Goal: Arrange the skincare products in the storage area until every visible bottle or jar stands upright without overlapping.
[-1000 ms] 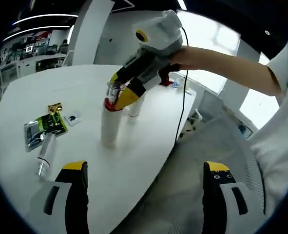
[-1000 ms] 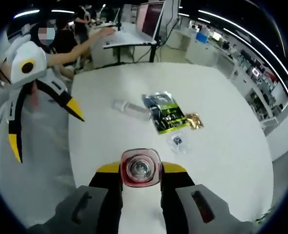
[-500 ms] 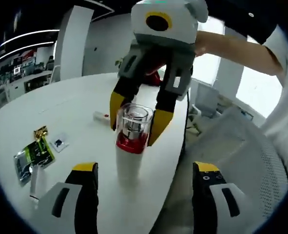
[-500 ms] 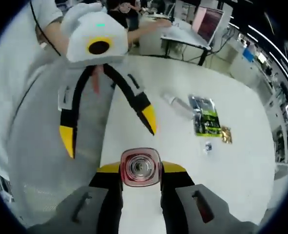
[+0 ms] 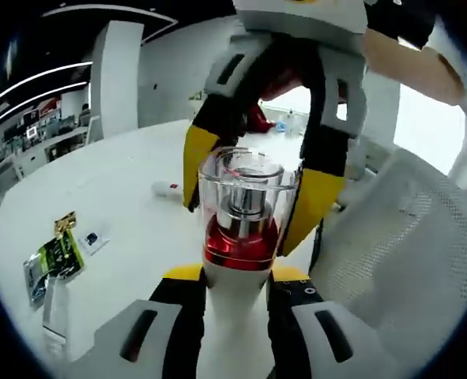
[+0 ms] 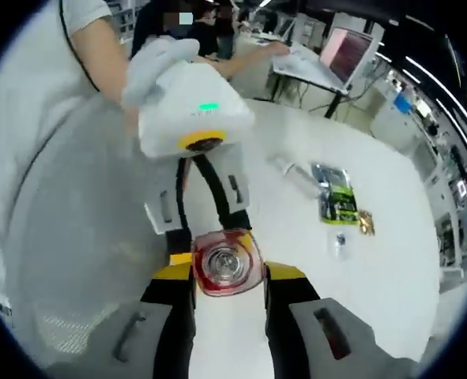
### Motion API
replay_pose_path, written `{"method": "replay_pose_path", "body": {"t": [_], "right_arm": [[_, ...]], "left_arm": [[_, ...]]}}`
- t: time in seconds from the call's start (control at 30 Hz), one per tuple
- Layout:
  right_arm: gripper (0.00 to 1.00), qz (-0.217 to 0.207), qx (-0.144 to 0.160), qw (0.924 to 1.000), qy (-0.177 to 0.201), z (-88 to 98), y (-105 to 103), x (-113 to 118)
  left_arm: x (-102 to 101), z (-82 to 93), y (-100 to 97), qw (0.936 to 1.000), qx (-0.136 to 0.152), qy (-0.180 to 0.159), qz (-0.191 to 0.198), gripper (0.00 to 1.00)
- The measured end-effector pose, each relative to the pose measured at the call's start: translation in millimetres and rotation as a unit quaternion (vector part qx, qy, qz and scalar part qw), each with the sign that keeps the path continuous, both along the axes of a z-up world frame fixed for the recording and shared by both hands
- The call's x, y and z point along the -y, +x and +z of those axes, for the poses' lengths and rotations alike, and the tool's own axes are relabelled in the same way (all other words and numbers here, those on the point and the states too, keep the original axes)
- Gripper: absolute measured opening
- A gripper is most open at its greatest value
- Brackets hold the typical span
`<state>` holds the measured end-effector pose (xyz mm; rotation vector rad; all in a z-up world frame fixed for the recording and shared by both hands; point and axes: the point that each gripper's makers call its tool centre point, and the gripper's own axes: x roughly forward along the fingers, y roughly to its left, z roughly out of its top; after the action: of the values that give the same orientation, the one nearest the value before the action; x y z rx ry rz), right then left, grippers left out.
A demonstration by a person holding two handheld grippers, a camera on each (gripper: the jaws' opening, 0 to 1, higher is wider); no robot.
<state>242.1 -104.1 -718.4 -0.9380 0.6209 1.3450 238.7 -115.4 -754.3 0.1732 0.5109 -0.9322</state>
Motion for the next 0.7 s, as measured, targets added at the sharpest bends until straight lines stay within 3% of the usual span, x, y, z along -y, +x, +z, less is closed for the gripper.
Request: {"method": "replay_pose_path", "body": {"t": [0.07,0.13,0.17,0.2,0.23,0.3,0.33,0.4,0.5,0.53,0.6,0.63,0.67,0.7], "right_arm": [[0.35,-0.06,0.007,0.997,0.048,1.0,-5,1],[0.37,-0.153,-0.013,0.9822,0.109,7.7,-10,3],[0.37,-0.197,-0.021,0.9693,0.146,12.9,-11,3],[0.37,-0.215,-0.031,0.9617,0.168,15.7,-14,2],[0.36,-0.256,-0.031,0.9465,0.194,20.2,-11,4],[0.33,-0.308,-0.017,0.9238,0.227,26.6,-5,8],[0.33,-0.318,-0.016,0.9189,0.233,27.0,-4,9],[0.34,-0.361,-0.028,0.8981,0.249,24.0,-3,9],[0.36,-0.37,-0.02,0.896,0.245,14.2,-4,1],[0.35,-0.383,0.01,0.8903,0.246,14.5,2,3],[0.28,-0.372,0.044,0.8983,0.229,15.6,3,8],[0.28,-0.368,0.046,0.9012,0.224,15.3,3,10],[0.28,-0.372,0.03,0.8985,0.232,14.2,0,10],[0.28,-0.36,0.027,0.9029,0.233,13.7,-1,9]], "left_arm": [[2,1.0,-0.8,0.9999,0.009,0.012,0.005,0.23],[0,-0.3,3.3,0.9992,0.003,0.012,0.038,0.23],[2,0.0,3.2,0.999,0.003,0.008,0.044,0.23],[4,0.0,3.0,0.999,0.009,0.006,0.044,0.23],[6,0.0,2.3,0.9989,0.008,0.006,0.046,0.23],[6,-0.2,3.2,0.9986,0.007,0.001,0.053,0.23],[7,-0.3,3.1,0.9985,0.007,-0.001,0.055,0.23],[9,0.4,2.9,0.9981,0.007,-0.004,0.06,0.23],[10,-0.2,3.5,0.9977,0.013,-0.005,0.067,0.23],[10,0.0,3.9,0.9976,0.013,-0.005,0.067,0.23],[8,-1.3,3.8,0.9977,0.011,-0.01,0.067,0.23],[8,-0.8,3.0,0.9978,0.011,-0.015,0.063,0.23],[9,-1.1,2.0,0.9981,0.012,-0.017,0.058,0.23],[10,-0.6,0.9,0.9983,0.014,-0.017,0.054,0.23]]}}
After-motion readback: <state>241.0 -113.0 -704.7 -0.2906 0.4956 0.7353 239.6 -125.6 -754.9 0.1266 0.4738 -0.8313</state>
